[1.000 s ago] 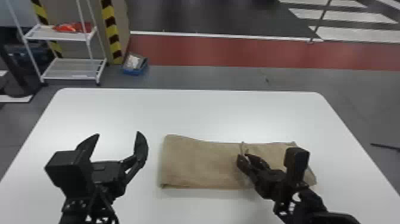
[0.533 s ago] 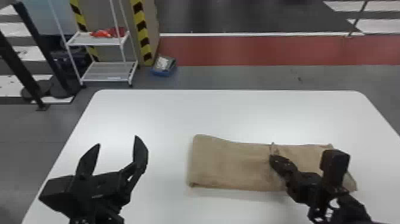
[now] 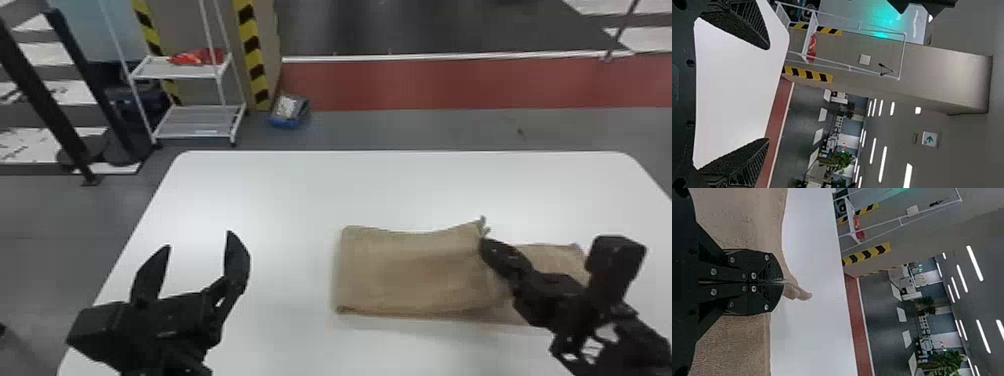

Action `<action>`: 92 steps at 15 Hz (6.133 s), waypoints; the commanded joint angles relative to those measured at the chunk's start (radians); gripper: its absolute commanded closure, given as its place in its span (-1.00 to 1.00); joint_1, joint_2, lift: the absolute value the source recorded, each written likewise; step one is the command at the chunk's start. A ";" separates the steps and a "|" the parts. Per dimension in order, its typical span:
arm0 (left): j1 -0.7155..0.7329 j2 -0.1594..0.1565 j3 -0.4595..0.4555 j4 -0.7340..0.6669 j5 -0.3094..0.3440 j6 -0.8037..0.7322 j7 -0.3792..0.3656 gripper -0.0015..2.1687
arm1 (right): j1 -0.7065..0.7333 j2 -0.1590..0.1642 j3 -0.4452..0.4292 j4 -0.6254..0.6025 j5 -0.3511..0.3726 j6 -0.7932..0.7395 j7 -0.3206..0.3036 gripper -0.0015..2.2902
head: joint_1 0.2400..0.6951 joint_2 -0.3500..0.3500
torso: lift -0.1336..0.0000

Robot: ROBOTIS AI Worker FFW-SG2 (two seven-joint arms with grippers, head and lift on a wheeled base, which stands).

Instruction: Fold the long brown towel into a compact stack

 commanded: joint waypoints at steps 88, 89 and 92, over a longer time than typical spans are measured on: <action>-0.076 0.018 -0.046 0.099 0.005 0.107 -0.047 -0.94 | 0.008 0.005 0.081 -0.049 -0.152 -0.029 0.152 -0.94 | 1.00 0.40 | -0.37; -0.076 0.018 -0.046 0.101 0.005 0.107 -0.049 -0.94 | 0.008 0.005 0.070 -0.049 -0.156 -0.032 0.155 -0.94 | 1.00 0.39 | -0.37; -0.076 0.018 -0.049 0.101 0.005 0.110 -0.052 -0.94 | -0.015 0.005 0.059 -0.018 -0.087 -0.023 0.123 -0.50 | 1.00 0.31 | -0.37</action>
